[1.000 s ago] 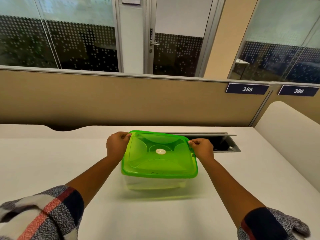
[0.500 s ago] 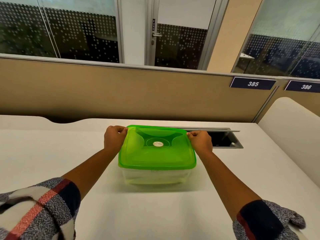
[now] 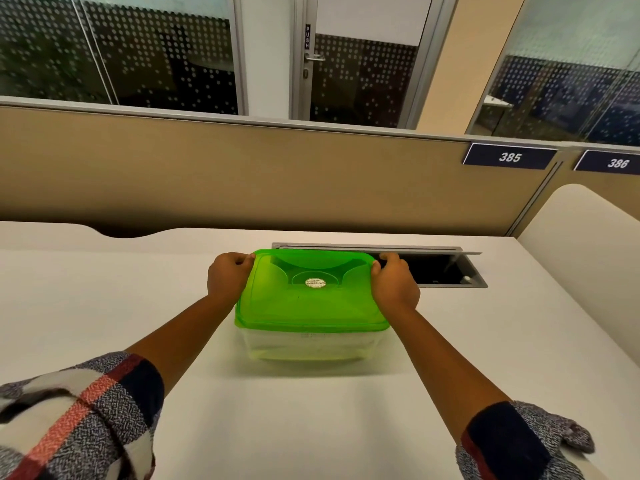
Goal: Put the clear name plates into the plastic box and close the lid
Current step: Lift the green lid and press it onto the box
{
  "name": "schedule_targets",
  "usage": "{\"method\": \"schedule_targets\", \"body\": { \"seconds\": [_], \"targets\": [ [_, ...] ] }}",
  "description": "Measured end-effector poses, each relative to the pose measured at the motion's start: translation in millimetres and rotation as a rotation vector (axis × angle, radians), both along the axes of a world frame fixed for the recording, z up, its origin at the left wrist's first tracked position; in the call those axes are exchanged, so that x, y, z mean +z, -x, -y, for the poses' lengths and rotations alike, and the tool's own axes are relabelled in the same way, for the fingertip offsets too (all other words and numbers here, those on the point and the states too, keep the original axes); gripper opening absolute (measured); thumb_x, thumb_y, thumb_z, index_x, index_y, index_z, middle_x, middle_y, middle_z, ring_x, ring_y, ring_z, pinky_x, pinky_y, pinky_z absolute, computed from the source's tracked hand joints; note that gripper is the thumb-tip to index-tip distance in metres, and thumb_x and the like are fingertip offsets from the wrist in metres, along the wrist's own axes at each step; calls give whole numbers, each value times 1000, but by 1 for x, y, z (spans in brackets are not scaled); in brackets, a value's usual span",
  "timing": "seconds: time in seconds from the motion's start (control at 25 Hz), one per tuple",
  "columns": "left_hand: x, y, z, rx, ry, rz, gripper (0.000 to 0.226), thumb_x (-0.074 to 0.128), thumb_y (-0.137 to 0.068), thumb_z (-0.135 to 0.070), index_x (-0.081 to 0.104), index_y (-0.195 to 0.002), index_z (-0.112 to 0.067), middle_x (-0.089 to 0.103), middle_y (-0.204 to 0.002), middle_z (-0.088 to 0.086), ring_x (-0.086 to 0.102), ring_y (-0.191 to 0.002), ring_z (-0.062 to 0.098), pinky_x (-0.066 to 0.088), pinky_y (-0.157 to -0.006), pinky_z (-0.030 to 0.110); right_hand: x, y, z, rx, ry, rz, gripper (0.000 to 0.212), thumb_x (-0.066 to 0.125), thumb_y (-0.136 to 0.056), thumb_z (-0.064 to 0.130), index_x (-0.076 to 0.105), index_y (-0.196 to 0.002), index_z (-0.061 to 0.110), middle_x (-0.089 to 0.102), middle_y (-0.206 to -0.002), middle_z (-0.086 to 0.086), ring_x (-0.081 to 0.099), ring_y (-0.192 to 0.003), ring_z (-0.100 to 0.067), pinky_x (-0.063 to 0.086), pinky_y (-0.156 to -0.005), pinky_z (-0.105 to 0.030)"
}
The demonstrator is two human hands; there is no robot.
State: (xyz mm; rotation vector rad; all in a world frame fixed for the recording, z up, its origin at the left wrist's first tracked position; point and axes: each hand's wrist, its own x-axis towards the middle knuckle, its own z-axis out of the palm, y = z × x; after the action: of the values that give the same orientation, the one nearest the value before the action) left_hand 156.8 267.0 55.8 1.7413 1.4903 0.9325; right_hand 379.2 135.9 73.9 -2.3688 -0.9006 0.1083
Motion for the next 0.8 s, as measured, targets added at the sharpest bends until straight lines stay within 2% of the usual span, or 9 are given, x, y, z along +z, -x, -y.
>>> {"method": "schedule_targets", "body": {
  "seconds": [0.12, 0.28, 0.36, 0.44, 0.6, 0.72, 0.8],
  "targets": [
    [3, 0, 6, -30, 14, -28, 29, 50, -90, -21, 68, -98, 0, 70, -100, 25, 63, -92, 40, 46, -79, 37, 0, 4, 1, -8, 34, 129, 29, 44, -95, 27, 49, -119, 11, 56, -120, -16, 58, -102, -38, 48, -75, -39],
    [2, -2, 21, -17, -45, -222, 35, 39, -94, -24, 61, -112, -2, 60, -114, 27, 57, -101, 44, 46, -85, 45, -7, 8, 4, -15, 48, 247, 25, 41, -95, 18, 51, -116, 11, 60, -113, -15, 60, -96, -36, 38, -61, -34],
    [3, -4, 26, 44, -60, -330, 38, 37, -94, -29, 59, -112, -3, 59, -114, 25, 56, -102, 45, 46, -83, 45, -8, 8, 4, -5, 58, 278, 25, 41, -94, 17, 51, -116, 11, 60, -112, -15, 60, -95, -37, 34, -59, -33],
    [5, -5, 28, 92, -44, -412, 43, 35, -94, -34, 58, -105, 0, 61, -110, 25, 57, -100, 44, 45, -80, 43, -8, 6, 3, 3, 63, 287, 24, 41, -93, 16, 52, -115, 11, 59, -112, -16, 60, -94, -37, 36, -60, -34],
    [-1, -3, 29, 135, 77, -373, 54, 35, -92, -45, 53, -101, 5, 61, -109, 28, 56, -102, 45, 45, -81, 44, -12, 5, 1, 4, 69, 279, 23, 40, -93, 15, 55, -111, 10, 60, -111, -16, 60, -93, -38, 33, -60, -33],
    [-5, -3, 26, 144, 111, -312, 56, 35, -92, -47, 50, -104, 6, 60, -111, 30, 56, -103, 46, 45, -82, 46, -11, 5, 0, 8, 59, 264, 24, 40, -93, 15, 55, -112, 10, 60, -112, -16, 59, -95, -38, 39, -63, -34],
    [-5, -6, 26, 141, 93, -351, 53, 34, -93, -45, 48, -106, 5, 60, -111, 30, 56, -102, 46, 45, -80, 46, -10, 4, -1, 72, 45, 277, 27, 40, -95, 17, 55, -116, 11, 59, -116, -15, 55, -102, -35, 45, -69, -37]
  ]
}}
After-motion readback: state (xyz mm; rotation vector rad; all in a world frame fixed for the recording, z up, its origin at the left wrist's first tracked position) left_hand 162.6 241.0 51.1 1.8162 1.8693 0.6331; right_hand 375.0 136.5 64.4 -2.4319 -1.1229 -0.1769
